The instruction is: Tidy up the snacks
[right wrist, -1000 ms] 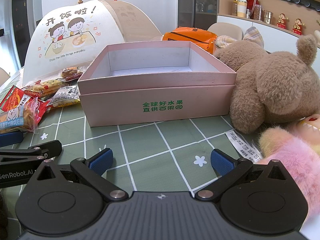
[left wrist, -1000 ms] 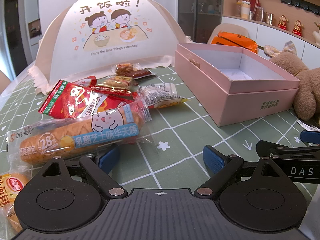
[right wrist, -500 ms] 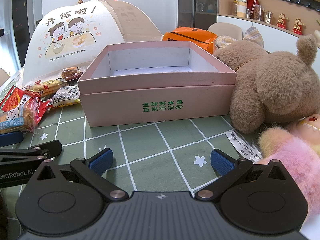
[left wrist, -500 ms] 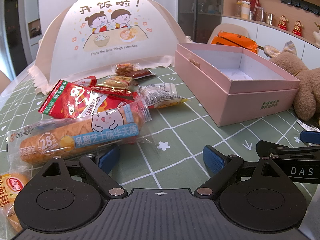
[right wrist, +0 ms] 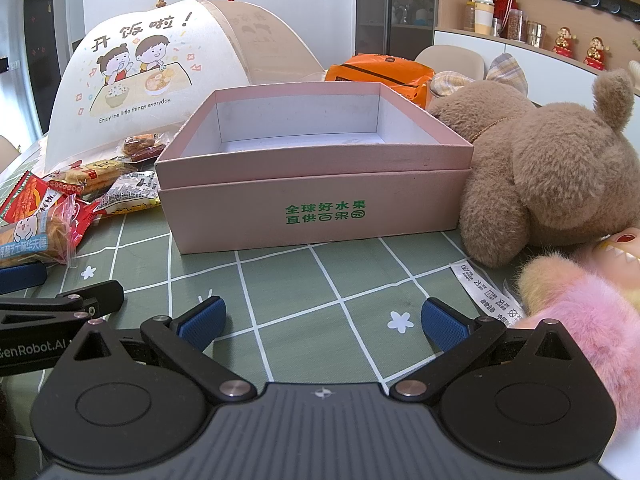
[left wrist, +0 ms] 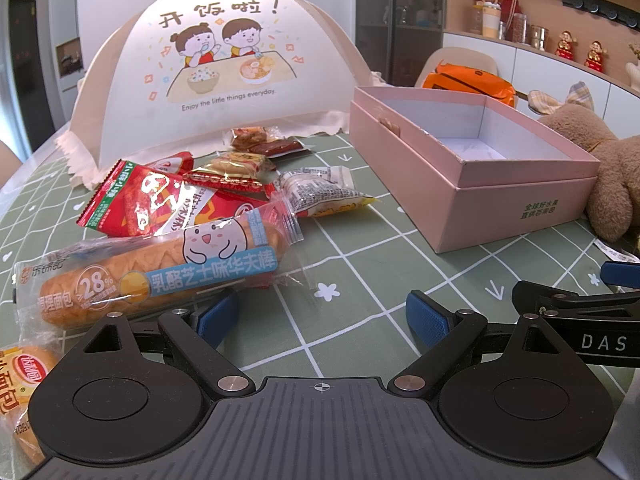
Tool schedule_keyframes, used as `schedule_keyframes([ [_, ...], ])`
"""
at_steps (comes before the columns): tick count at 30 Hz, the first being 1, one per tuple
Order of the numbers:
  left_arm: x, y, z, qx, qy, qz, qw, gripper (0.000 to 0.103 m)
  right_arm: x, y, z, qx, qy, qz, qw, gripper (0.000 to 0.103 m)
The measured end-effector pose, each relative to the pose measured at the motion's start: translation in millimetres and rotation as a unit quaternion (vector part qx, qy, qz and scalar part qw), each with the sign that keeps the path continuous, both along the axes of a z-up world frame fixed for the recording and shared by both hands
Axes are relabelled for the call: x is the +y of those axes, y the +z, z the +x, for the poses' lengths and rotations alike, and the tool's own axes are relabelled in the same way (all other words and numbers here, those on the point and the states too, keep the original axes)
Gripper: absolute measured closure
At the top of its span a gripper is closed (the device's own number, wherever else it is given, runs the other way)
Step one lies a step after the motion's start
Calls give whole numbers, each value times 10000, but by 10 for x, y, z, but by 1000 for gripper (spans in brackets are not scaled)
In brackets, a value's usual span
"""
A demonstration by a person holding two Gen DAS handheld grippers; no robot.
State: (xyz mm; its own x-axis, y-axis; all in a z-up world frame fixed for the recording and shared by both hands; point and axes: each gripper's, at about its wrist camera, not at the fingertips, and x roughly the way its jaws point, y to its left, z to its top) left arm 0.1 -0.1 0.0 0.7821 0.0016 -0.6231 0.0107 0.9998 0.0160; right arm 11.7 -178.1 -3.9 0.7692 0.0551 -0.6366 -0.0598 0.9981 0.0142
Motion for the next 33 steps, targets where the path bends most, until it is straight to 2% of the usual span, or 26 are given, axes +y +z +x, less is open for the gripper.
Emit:
schedule_keyframes([
  [24, -9, -4, 8, 69, 59, 6, 10000, 9, -23, 3, 6, 15, 27, 65, 10000, 0],
  [27, -37, 66, -23, 349, 51, -119, 9993, 15, -34, 28, 53, 310, 137, 6, 9994, 0],
  [30, 50, 254, -221, 459, 83, -487, 9977, 17, -57, 62, 110, 682, 269, -59, 9973, 0],
  [33, 240, 505, -527, 513, 323, -848, 9946, 17, -83, 115, 183, 1070, 490, -98, 9930, 0],
])
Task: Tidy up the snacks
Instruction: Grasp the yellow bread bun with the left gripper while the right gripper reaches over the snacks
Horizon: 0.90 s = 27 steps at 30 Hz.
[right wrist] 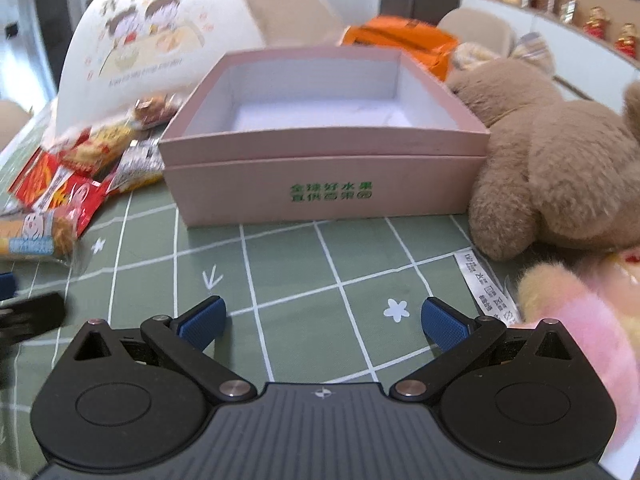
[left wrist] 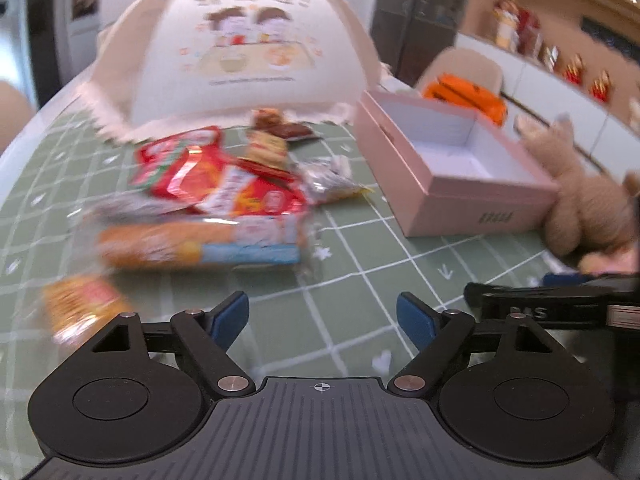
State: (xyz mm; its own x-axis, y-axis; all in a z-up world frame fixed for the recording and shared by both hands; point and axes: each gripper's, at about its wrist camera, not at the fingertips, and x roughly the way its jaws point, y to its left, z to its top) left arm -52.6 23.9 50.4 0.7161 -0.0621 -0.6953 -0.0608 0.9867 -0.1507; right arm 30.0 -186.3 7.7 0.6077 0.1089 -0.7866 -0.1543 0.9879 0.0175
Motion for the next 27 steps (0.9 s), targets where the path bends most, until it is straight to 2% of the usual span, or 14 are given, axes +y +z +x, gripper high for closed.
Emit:
schedule_keyframes([
  [3, 336, 202, -255, -25, 595, -125, 9981, 17, -5, 33, -13, 205, 17, -39, 9998, 0],
  [5, 619, 260, -355, 15, 1129, -244, 9933, 17, 2, 40, -44, 233, 86, -66, 9997, 0],
  [9, 1282, 159, -398, 504, 2161, -880, 9711, 19, 11, 44, -67, 199, 73, -50, 9998, 0],
  [11, 1465, 120, -387, 660, 2371, -1185, 9620, 19, 26, 49, -78, 198, 87, -29, 9998, 0],
  [13, 1479, 127, -288, 742, 2233, -1273, 9636, 19, 68, 69, -90, 243, 263, 42, 9994, 0],
  [16, 1340, 99, -80, 884, 1931, -869, 9733, 19, 155, 172, -145, 103, 495, 175, 9986, 0],
  [21, 1218, -55, 84, 1146, 1842, -95, 9761, 19, 461, 443, -285, -655, 1144, -87, 9912, 0],
  [23, 1262, -101, 57, 1185, 1781, 71, 9768, 22, 641, 523, -311, -847, 1650, -176, 9825, 0],
  [27, 1435, -93, -181, 1149, 1796, 130, 9769, 23, 1006, 709, -272, -951, 2581, 15, 9614, 0],
])
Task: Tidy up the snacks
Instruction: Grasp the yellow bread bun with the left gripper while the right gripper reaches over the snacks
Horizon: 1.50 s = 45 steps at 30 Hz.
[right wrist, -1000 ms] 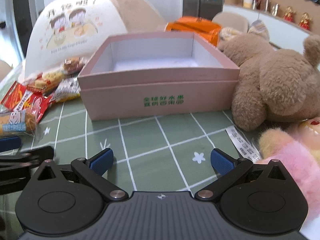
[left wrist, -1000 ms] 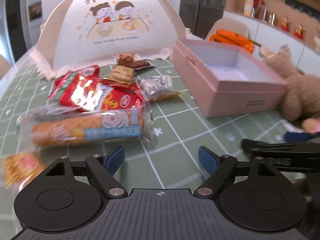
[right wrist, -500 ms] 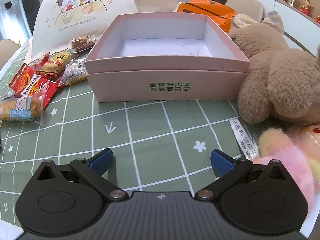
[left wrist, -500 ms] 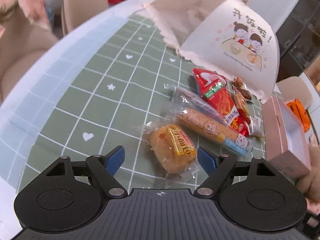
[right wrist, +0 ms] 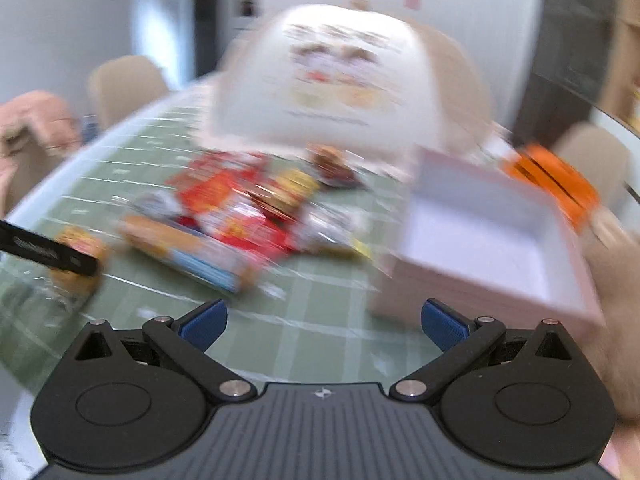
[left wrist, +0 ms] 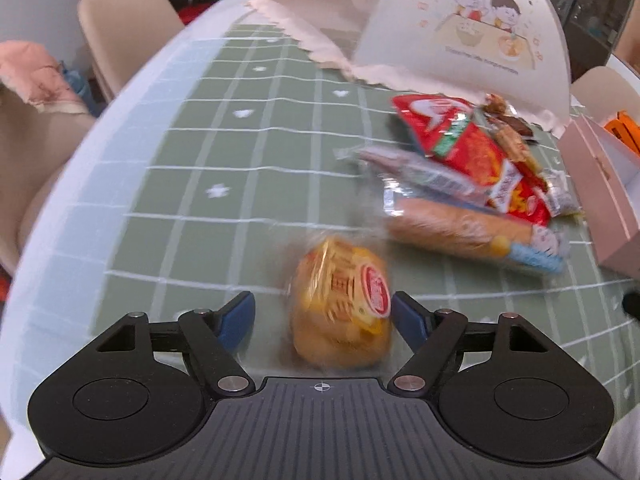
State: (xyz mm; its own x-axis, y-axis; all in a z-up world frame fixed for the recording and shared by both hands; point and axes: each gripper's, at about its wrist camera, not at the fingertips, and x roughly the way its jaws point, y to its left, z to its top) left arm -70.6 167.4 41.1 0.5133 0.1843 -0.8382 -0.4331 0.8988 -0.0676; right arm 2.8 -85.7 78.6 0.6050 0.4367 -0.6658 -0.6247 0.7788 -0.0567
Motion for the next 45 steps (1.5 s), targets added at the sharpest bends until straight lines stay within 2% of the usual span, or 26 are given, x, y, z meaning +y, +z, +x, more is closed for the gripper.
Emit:
schedule_keyframes([
  [2, 67, 19, -149, 15, 4, 99, 10000, 25, 251, 67, 54, 24, 529, 22, 9986, 0],
  [4, 135, 36, -277, -52, -29, 4, 10000, 28, 540, 53, 142, 17, 875, -19, 9962, 0],
  [6, 187, 56, -359, -143, -102, -206, 9996, 29, 811, -41, 243, -31, 980, -197, 9950, 0],
  [8, 227, 71, -454, -198, -173, -327, 9991, 29, 1074, -170, 359, 109, 1084, -428, 9931, 0],
  [11, 310, 125, -579, -303, -124, -329, 9989, 30, 1308, -251, 353, 649, 1158, -610, 9893, 1],
  [14, 412, 203, -705, -461, -32, -396, 9981, 30, 1411, -167, 203, 1507, 1783, -304, 9719, 1],
  [15, 447, 223, -736, -510, -2, -440, 9977, 30, 1439, -103, 139, 1503, 1940, -229, 9691, 2],
  [17, 521, 267, -789, -606, 60, -548, 9966, 30, 1557, 39, 80, 1018, 1985, -253, 9745, 2],
  [19, 576, 290, -798, -654, 70, -592, 9961, 30, 1720, 98, 165, 652, 1939, -327, 9783, 2],
  [20, 593, 302, -792, -674, 39, -615, 9958, 30, 1824, 94, 252, 623, 1923, -374, 9786, 2],
  [22, 601, 309, -756, -679, -35, -624, 9957, 30, 2010, 39, 461, 771, 1927, -488, 9770, 13],
  [26, 575, 281, -683, -558, -267, -509, 9968, 30, 2426, -191, 746, 876, 1926, -886, 9733, 24],
  [27, 565, 265, -675, -516, -314, -496, 9969, 30, 2496, -262, 812, 937, 1894, -1018, 9721, 32],
  [28, 556, 245, -666, -468, -349, -502, 9970, 30, 2549, -325, 835, 1082, 1875, -1137, 9696, 43],
  [29, 552, 219, -661, -429, -378, -531, 9970, 30, 2582, -390, 858, 1302, 1848, -1272, 9658, 48],
  [33, 544, 144, -598, -339, -482, -660, 9961, 30, 2410, -363, 740, 1664, 1943, -1166, 9597, 65],
  [34, 526, 128, -567, -300, -505, -652, 9961, 31, 2336, -325, 700, 1685, 1930, -1134, 9600, 67],
  [35, 509, 122, -546, -276, -532, -645, 9961, 37, 2250, -275, 659, 1676, 1917, -1075, 9610, 68],
  [36, 477, 128, -524, -274, -595, -645, 9958, 48, 2167, -219, 621, 1668, 1922, -991, 9620, 75],
  [38, 385, 172, -498, -255, -707, -550, 9957, 50, 1888, -41, 527, 1687, 1893, -677, 9649, 86],
  [42, 94, 306, -459, -366, -1136, -564, 9913, 57, 1273, 258, 464, 1684, 1664, -80, 9715, 89],
  [45, -152, 319, -414, -348, -1344, -625, 9883, 63, 855, 267, 438, 1595, 1388, -144, 9773, 88],
])
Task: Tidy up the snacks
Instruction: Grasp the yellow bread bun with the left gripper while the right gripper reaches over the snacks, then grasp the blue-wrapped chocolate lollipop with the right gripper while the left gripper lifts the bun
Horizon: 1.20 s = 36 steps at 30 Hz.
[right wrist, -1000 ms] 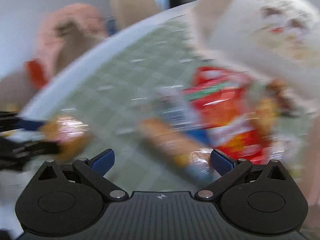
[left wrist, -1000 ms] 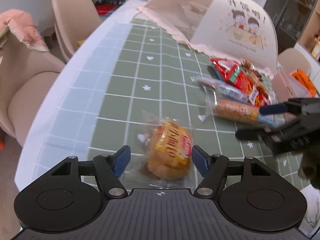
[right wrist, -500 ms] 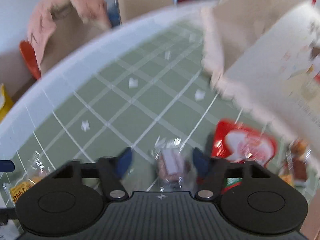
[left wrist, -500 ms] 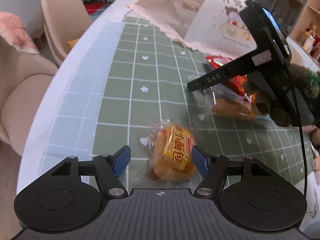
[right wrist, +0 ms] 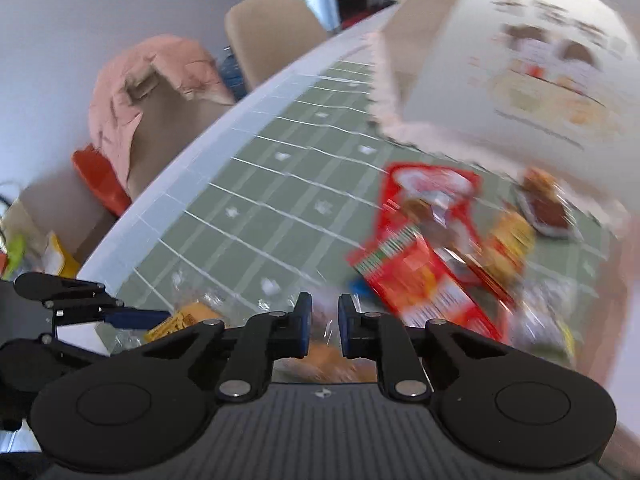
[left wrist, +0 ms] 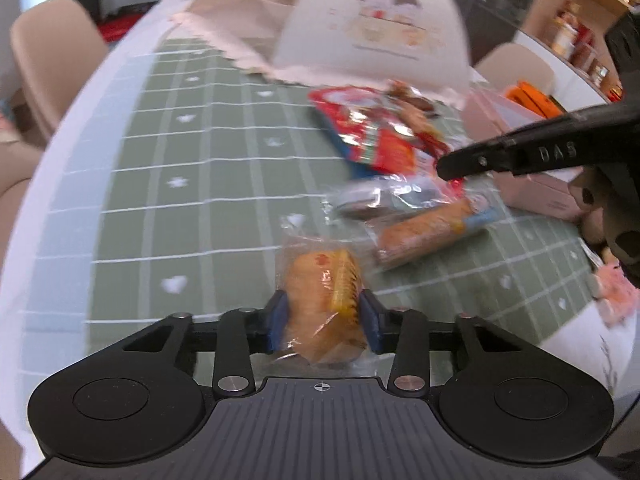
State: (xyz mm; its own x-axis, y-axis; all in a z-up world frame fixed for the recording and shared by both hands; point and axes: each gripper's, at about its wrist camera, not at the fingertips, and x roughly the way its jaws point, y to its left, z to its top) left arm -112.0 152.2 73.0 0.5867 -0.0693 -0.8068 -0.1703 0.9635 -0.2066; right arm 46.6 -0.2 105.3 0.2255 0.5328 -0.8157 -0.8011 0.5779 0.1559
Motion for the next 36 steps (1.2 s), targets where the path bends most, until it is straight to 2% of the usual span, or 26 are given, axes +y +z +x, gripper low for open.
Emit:
schedule_keyframes([
  [2, -128, -50, 56, 53, 15, -78, 10000, 63, -204, -93, -39, -487, -241, -525, 9971, 70],
  [3, -168, -68, 81, 72, 47, -99, 9999, 63, -265, -145, -62, -690, -374, -786, 9938, 40],
  [4, -205, -73, 106, 75, 102, -83, 9999, 63, -337, -197, -78, -887, -505, -967, 9901, 18],
  [6, -244, -56, 158, 65, 179, 21, 9998, 65, -476, -221, -166, -1107, -616, -960, 9873, 14],
  [8, -245, -51, 180, 76, 265, 119, 9995, 67, -540, -189, -216, -1074, -615, -824, 9889, 10],
  [9, -222, -59, 180, 96, 316, 103, 9994, 67, -531, -181, -241, -1076, -638, -726, 9895, 1],
  [10, -185, -66, 181, 111, 353, 65, 9993, 67, -517, -150, -275, -1166, -677, -589, 9891, 0],
  [14, -96, -68, 147, 124, 473, -42, 9988, 67, -243, -136, -328, -1708, -515, -520, 9826, 0],
  [16, -76, -73, 124, 125, 472, -57, 9988, 67, -50, -151, -309, -1730, -128, -481, 9837, 0],
  [17, -60, -77, 106, 129, 468, -83, 9988, 67, 81, -175, -300, -1601, 181, -454, 9859, 0],
  [18, -42, -80, 91, 132, 469, -110, 9987, 67, 185, -212, -287, -1496, 398, -438, 9870, 5],
  [19, -23, -87, 76, 136, 477, -143, 9987, 67, 293, -240, -275, -1398, 601, -408, 9875, 14],
  [21, 15, -95, 58, 143, 486, -182, 9985, 67, 520, -332, -234, -1218, 850, -478, 9878, 23],
  [25, 44, -106, 47, 166, 426, -235, 9987, 67, 804, -581, -40, -1018, 770, -894, 9878, 24],
  [27, 17, -114, 65, 190, 294, -200, 9992, 65, 789, -605, -18, -865, 717, -862, 9899, 25],
  [29, -23, -129, 104, 223, 167, -134, 9995, 60, 748, -568, -51, -580, 788, -816, 9918, 37],
  [30, -42, -141, 129, 246, 129, -116, 9995, 56, 690, -564, -78, -461, 802, -815, 9924, 54],
  [31, -61, -154, 167, 274, 82, -103, 9995, 54, 663, -570, -75, -274, 814, -834, 9928, 59],
  [33, -118, -184, 242, 345, -28, -10, 9994, 49, 580, -560, -107, -150, 649, -847, 9942, 62],
  [36, -179, -199, 320, 390, -126, 95, 9991, 48, 380, -502, -134, -2, 390, -770, 9963, 63],
])
